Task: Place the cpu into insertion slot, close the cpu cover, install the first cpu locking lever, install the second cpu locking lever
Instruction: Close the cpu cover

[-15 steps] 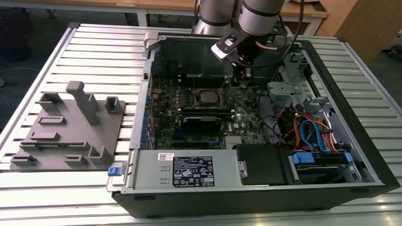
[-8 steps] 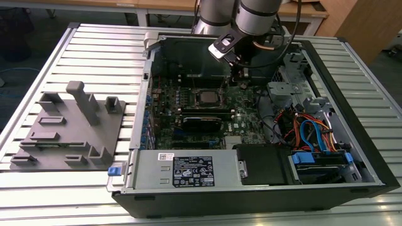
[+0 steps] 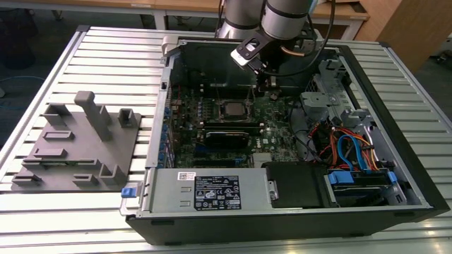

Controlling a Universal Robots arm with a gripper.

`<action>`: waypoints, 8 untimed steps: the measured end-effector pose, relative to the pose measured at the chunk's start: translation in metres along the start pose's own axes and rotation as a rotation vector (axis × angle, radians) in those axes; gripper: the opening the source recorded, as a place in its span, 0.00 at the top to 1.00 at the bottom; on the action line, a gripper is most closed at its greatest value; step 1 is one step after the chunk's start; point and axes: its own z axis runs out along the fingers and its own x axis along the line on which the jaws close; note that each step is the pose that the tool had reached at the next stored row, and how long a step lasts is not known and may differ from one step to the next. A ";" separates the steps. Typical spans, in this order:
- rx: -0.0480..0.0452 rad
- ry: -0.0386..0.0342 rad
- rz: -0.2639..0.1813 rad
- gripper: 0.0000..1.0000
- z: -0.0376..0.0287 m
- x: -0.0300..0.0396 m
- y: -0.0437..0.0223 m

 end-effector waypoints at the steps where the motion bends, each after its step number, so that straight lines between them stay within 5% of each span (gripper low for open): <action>1: 0.0000 0.0000 0.000 0.90 0.0000 0.0000 -0.0008; 8: 0.0000 0.0001 0.000 0.90 0.0006 0.0006 -0.0066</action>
